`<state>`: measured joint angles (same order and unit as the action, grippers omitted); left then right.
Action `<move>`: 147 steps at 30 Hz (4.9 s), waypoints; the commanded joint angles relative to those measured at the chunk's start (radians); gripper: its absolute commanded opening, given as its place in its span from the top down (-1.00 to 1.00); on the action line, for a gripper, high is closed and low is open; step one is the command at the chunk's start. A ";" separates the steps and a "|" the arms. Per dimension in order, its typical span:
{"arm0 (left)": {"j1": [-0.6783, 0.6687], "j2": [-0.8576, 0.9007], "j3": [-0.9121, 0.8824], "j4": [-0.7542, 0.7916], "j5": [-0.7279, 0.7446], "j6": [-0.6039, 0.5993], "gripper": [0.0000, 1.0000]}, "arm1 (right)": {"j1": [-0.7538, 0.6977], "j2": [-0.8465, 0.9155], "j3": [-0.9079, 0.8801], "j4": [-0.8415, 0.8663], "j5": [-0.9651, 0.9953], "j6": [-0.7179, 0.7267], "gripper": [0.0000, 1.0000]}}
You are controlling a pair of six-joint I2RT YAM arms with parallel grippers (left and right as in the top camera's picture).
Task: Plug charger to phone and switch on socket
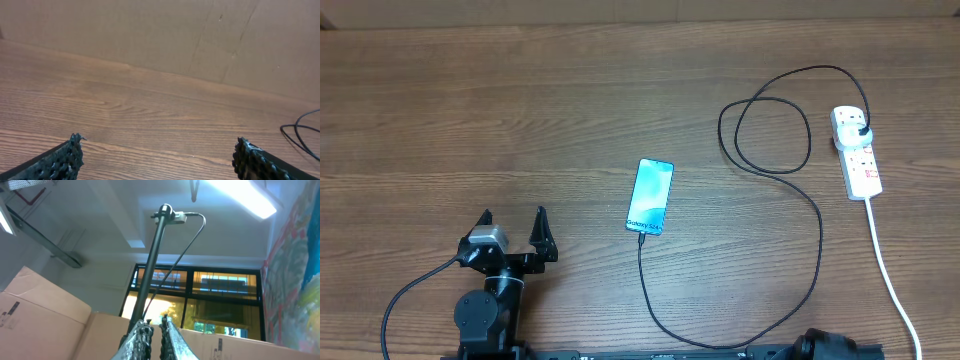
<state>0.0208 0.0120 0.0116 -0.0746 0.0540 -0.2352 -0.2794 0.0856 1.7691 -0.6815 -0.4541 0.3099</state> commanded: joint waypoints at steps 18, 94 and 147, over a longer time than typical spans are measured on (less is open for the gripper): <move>-0.002 -0.006 -0.007 0.002 0.017 0.019 -0.99 | 0.156 -0.051 0.000 0.002 0.017 -0.046 0.70; -0.002 -0.006 -0.007 0.002 0.014 0.262 -0.99 | 0.096 -0.080 -0.634 0.615 0.035 -0.181 -1.00; -0.002 -0.006 -0.007 0.002 0.014 0.262 -0.99 | 0.103 -0.066 -1.761 0.621 0.200 -0.181 -1.00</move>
<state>0.0208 0.0120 0.0116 -0.0746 0.0574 0.0040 -0.1818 0.0162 0.0181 -0.0650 -0.2802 0.1272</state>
